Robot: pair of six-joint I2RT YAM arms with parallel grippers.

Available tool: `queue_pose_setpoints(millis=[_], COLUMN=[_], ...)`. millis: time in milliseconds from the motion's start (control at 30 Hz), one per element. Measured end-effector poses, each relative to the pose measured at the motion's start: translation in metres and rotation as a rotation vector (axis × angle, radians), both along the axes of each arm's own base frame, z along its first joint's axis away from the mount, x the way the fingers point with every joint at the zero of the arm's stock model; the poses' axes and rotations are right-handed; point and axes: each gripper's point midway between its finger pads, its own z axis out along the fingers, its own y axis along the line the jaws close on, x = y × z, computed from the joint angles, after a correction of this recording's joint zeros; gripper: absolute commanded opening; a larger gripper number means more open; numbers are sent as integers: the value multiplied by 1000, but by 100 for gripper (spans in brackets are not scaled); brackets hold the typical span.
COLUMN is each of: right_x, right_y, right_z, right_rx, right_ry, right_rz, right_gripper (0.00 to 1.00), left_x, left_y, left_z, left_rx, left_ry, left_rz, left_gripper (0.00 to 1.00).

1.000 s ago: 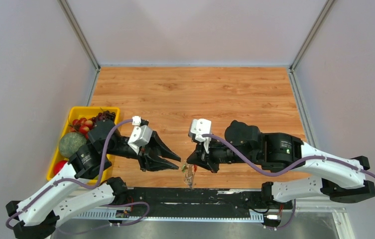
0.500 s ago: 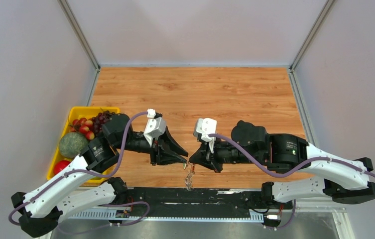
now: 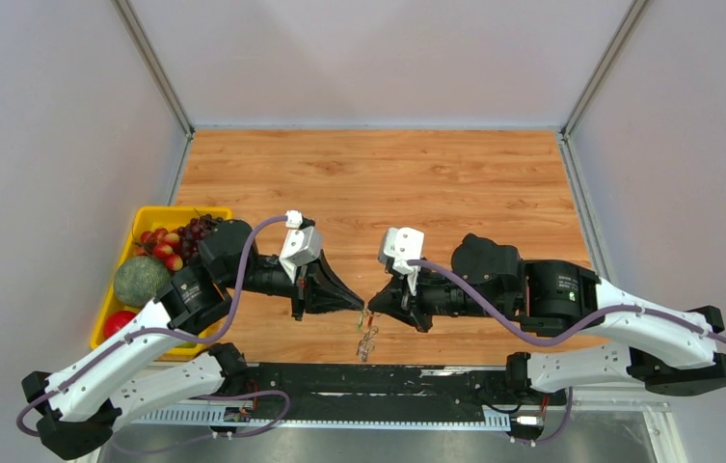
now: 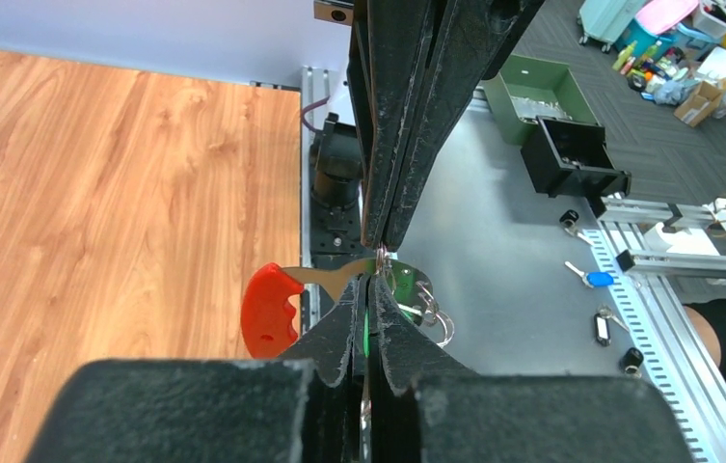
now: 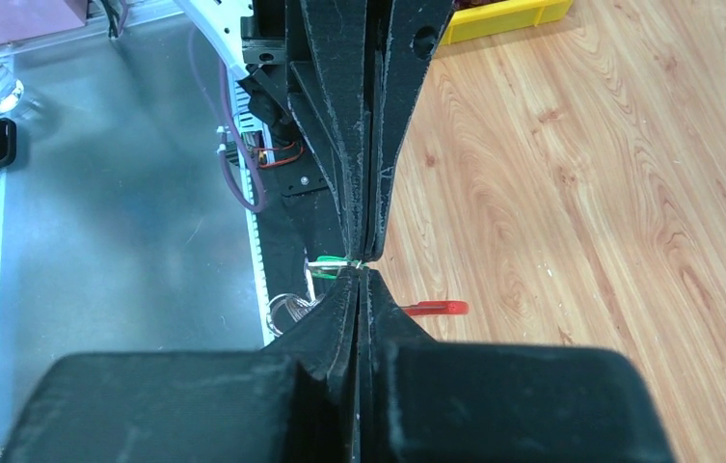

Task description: Put the keys on the keyring

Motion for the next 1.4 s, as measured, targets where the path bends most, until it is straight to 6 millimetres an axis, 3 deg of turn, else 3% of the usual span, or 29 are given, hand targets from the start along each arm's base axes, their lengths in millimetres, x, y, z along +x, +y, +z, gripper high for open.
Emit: queue_pose_setpoints(millis=[700, 767, 800, 867, 1033, 1400], right_x=[6, 6, 6, 6, 7, 7], right_y=[-4, -3, -3, -2, 0, 1], right_z=[11, 12, 13, 15, 24, 26], right_rx=[131, 140, 145, 150, 188, 194], right_ry=[-109, -117, -121, -125, -137, -138], right_rz=[-22, -22, -20, -19, -24, -24], right_gripper=[0, 0, 0, 0, 0, 0], left_x=[4, 4, 4, 4, 1, -3], left_y=[-5, -5, -5, -5, -4, -1], left_z=[2, 2, 2, 3, 2, 11], left_rx=[-13, -13, -13, -15, -10, -41], left_ry=[-10, -10, -10, -11, -1, -18], left_rz=[-2, -3, -3, -3, -8, -20], left_gripper=[3, 9, 18, 27, 46, 55])
